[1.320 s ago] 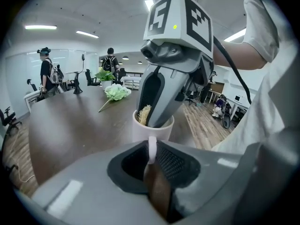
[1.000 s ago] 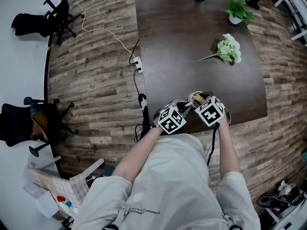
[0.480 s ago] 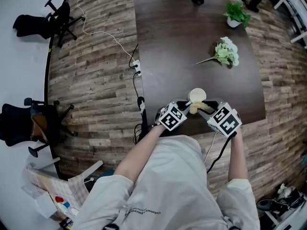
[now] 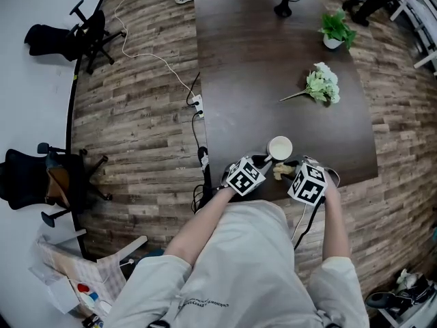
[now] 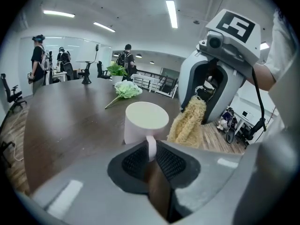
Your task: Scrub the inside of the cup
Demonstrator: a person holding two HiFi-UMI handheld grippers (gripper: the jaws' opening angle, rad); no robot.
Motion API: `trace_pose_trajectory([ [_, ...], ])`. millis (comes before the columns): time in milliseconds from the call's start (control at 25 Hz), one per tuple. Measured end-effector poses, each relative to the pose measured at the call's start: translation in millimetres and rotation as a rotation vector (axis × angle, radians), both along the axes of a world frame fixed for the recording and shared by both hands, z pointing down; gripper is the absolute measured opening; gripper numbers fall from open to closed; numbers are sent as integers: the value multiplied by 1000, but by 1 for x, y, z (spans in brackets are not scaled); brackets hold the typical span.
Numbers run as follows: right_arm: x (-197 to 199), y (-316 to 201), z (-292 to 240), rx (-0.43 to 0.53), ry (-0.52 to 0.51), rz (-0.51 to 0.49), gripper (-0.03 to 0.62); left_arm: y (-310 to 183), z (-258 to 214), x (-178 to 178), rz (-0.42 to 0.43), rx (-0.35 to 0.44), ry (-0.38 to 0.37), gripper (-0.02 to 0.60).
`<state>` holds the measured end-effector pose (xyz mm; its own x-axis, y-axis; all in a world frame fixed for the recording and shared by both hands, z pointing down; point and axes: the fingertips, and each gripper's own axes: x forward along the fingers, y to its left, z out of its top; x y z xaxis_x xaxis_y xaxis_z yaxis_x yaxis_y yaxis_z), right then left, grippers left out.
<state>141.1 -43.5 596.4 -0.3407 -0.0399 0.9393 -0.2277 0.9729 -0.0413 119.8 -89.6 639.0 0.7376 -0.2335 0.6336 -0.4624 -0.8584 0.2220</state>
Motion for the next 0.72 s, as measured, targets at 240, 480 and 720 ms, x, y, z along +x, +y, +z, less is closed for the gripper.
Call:
trace_pose_trajectory([
  [240, -16, -8, 24, 101, -63, -9, 158, 4, -2, 4, 17, -4, 0, 52],
  [480, -23, -7, 32, 184, -125, -21, 160, 3, -2, 1, 6, -18, 3, 51],
  [720, -19, -10, 34, 229, -39, -1, 160, 3, -4, 3, 5, -13, 16, 51],
])
